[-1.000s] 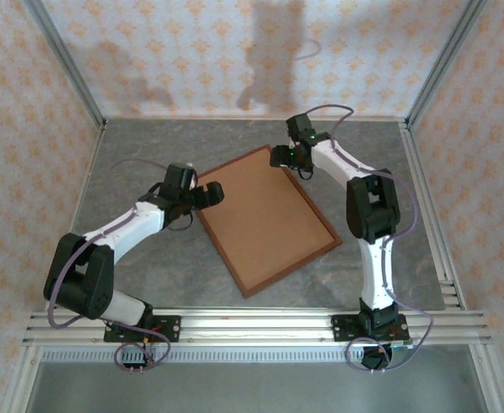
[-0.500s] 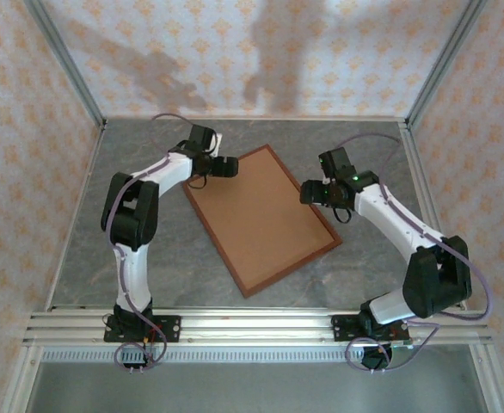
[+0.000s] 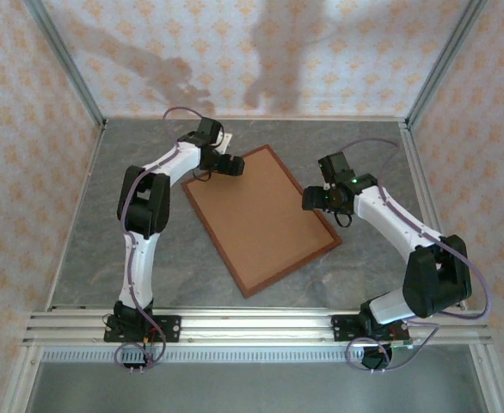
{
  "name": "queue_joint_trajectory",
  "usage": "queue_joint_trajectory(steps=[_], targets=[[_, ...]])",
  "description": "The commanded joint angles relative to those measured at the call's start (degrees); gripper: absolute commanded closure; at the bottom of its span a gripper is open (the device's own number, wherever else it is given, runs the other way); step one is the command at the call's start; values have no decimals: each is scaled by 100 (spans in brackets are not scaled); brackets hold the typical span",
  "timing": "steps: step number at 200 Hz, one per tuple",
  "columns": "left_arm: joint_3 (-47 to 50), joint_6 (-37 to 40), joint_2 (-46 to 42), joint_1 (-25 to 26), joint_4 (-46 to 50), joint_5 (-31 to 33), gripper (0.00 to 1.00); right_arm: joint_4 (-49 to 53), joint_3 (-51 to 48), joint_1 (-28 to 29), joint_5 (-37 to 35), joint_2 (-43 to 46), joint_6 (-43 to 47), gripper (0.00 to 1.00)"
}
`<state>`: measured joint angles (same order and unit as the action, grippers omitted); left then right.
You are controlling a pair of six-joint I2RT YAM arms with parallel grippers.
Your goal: Put the photo into the frame
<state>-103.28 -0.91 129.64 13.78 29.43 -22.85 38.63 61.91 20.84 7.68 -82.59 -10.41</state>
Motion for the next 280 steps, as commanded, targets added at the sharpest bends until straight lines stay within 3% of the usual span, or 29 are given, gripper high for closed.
queue_joint_trajectory(steps=[1, 280], targets=[[-163, 167, 132, 51, 387, -157, 8, 104, 23, -1, -74, -38, -20, 14], [-134, 291, 87, 76, 779, -645, 15, -40, -161, 0, 135, -249, -110, 14]])
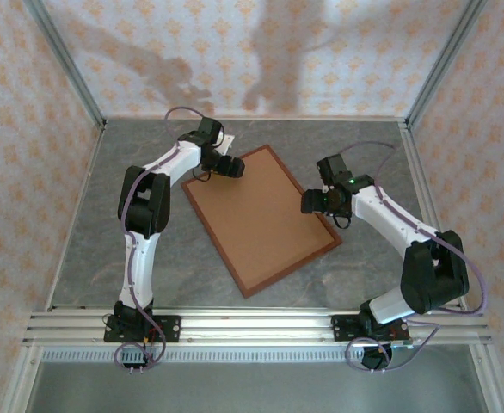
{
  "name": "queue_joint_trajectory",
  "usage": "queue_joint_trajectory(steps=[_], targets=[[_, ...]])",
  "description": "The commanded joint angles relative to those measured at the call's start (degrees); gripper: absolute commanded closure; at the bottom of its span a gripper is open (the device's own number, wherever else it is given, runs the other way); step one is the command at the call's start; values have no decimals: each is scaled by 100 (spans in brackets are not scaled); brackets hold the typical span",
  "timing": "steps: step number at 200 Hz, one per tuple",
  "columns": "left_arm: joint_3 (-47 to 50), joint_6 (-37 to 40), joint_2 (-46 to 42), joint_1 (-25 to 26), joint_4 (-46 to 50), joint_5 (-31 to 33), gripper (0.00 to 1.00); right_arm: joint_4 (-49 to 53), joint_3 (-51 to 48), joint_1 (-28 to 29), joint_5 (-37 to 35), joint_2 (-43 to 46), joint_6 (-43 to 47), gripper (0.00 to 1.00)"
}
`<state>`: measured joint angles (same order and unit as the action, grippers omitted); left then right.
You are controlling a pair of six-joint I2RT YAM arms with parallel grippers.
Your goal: Put the photo into the frame
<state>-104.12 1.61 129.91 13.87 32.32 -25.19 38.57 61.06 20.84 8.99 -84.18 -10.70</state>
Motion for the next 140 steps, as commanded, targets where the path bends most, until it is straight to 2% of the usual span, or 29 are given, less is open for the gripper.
queue_joint_trajectory(steps=[1, 81, 119, 140], targets=[[-49, 36, 61, 65, 488, -414, 15, -33, -76, 4, 5, -89, -82, 14], [-164, 42, -57, 68, 530, -503, 16, -51, -94, 3, 67, -139, -120, 14], [-2, -312, -461, 70, 173, -24, 15, -43, -42, -31, -146, -150, 35, 13], [591, -802, -1025, 65, -531, 295, 15, -372, -19, -234, 195, -291, 16, 10]])
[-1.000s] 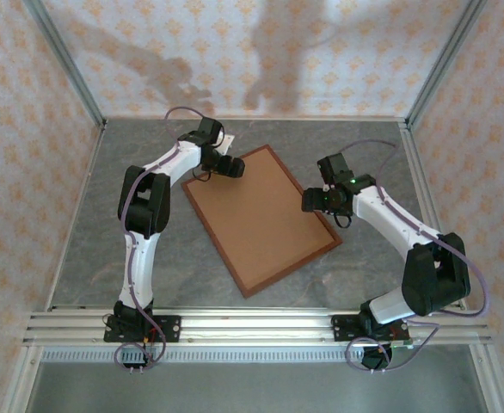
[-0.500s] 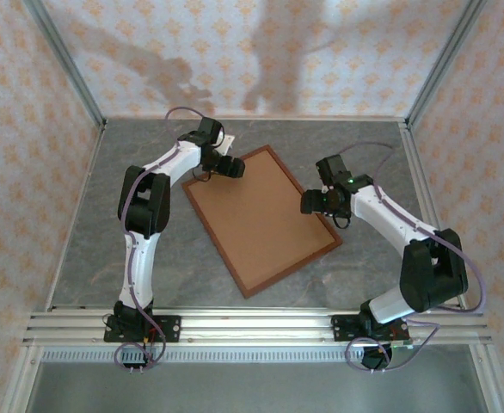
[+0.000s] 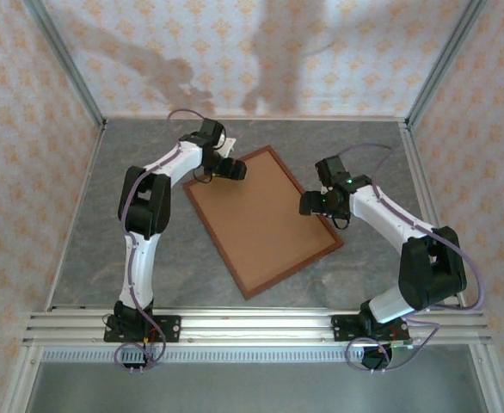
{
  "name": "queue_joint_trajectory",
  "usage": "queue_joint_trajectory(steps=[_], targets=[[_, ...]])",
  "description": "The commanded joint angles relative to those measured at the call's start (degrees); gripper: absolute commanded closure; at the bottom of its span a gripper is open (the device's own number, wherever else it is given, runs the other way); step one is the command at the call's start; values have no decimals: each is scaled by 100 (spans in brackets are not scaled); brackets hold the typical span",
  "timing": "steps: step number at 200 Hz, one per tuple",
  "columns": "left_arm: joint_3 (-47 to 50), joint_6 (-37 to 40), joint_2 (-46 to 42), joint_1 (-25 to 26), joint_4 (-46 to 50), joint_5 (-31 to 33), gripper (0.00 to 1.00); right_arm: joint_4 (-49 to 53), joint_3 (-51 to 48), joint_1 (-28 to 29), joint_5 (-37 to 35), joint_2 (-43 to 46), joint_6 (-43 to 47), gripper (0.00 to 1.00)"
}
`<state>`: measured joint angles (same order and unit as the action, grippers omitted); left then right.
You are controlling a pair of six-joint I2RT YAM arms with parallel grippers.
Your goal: Put the photo into the frame
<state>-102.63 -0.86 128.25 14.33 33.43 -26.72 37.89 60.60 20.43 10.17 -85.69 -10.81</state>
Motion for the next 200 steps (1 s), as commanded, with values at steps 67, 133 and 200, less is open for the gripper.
queue_joint_trajectory(steps=[67, 133, 200], targets=[[3751, -3198, -3295, 26, -2117, 1835, 15, -796, 788, -609, 1033, -1657, 54, 9], [5680, -3966, -4303, 436, -2117, 1856, 15, -785, 857, -621, 1198, -1944, 54, 10], [5768, -4156, -3790, 745, -2693, 1182, 19, -805, 721, -623, 1329, -2000, 28, 12]])
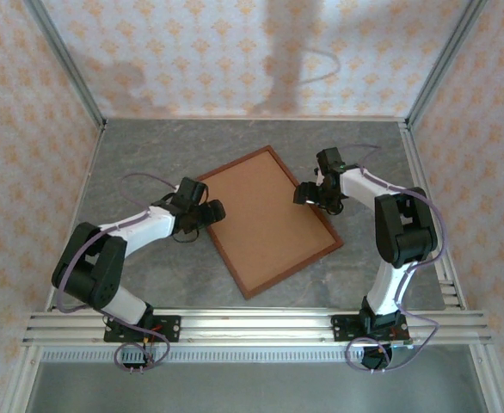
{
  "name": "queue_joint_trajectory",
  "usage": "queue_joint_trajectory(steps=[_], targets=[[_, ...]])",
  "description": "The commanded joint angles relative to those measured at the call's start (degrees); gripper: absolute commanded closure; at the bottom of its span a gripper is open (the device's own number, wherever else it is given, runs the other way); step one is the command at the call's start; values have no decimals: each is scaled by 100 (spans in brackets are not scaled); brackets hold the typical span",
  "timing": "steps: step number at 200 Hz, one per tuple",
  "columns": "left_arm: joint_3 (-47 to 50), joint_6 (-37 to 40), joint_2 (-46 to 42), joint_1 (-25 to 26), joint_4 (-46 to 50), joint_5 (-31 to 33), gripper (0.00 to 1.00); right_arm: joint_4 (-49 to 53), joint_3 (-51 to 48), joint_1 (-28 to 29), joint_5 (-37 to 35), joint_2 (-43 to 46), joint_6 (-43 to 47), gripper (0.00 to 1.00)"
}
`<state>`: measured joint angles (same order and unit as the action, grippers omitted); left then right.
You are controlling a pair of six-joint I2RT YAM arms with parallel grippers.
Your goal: Put the photo into the frame
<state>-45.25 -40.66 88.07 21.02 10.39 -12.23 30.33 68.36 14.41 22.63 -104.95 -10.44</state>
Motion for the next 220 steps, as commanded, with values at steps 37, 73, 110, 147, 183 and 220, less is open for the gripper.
queue_joint_trajectory(steps=[37, 73, 110, 147, 183, 220], targets=[[-145, -273, 510, 117, -715, -632, 23, -27, -289, -22, 247, 93, -10, 13], [-602, -130, 798, 122, -779, -786, 30, -64, -755, -20, 548, 531, -123, 14], [-1343, 184, 1339, 121, -526, -798, 45, -322, -1447, -17, 948, 1260, -568, 16], [-1795, 532, 1754, 105, -244, -603, 61, -375, -2009, 77, 991, 1886, -876, 18], [-2087, 960, 2099, 80, 79, -440, 73, -17, -2043, 74, 729, 2211, -750, 18], [-2314, 1730, 2441, -82, 472, -489, 81, 504, -1461, -16, -168, 2211, -343, 17]])
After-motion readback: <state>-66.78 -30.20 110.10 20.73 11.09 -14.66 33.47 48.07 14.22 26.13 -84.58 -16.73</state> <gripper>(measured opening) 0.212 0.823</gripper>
